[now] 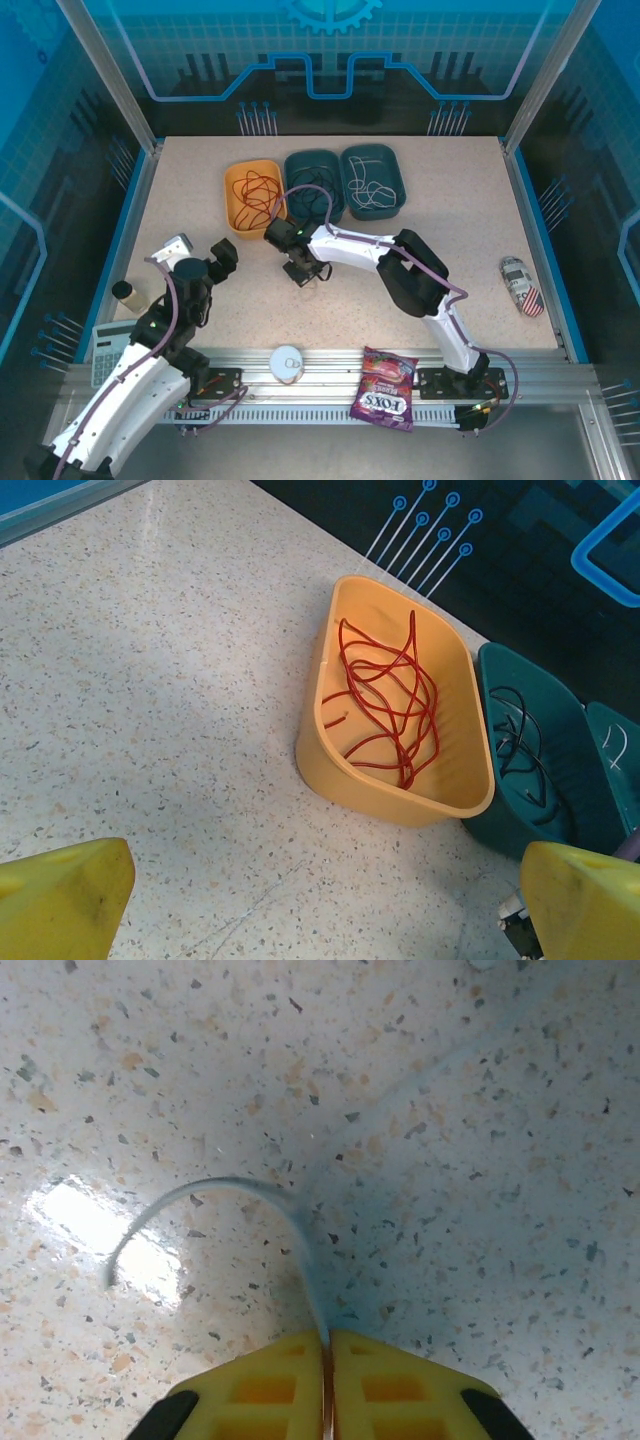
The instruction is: Untangle the cables
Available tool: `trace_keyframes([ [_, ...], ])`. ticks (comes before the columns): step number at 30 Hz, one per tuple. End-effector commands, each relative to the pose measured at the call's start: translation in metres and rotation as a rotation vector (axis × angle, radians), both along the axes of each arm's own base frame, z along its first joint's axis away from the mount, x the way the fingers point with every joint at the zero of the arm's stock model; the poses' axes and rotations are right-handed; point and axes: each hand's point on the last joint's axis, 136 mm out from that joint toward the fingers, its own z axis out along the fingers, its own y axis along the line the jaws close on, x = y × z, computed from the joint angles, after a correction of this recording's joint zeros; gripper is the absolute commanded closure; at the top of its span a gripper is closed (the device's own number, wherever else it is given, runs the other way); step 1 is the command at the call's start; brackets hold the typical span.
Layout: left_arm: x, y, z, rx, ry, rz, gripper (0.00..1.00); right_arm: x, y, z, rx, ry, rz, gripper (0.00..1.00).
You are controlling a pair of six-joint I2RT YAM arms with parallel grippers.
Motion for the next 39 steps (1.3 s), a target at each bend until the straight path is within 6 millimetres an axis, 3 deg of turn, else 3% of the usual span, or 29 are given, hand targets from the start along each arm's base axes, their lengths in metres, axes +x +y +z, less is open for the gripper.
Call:
trace_keyframes([
  [1,0.003,0.006,0.002,0.001,-0.015,0.034,0.01,-0.006,-0.008,0.031,0.003,-0.041,-0.01,0.91],
  [13,0.012,0.0,0.003,-0.001,-0.009,0.02,0.01,-0.002,-0.042,0.124,0.118,-0.2,-0.076,0.93],
  [25,0.012,-0.005,0.001,0.012,0.021,-0.013,0.01,0.009,-0.088,0.222,0.352,-0.338,-0.131,0.92],
  [32,0.015,-0.011,-0.003,0.006,0.045,-0.047,0.01,0.045,-0.129,0.252,0.397,-0.402,-0.199,0.91],
  [39,0.015,-0.018,-0.003,0.021,0.079,-0.089,0.01,0.1,-0.157,0.248,0.357,-0.433,-0.258,0.91],
])
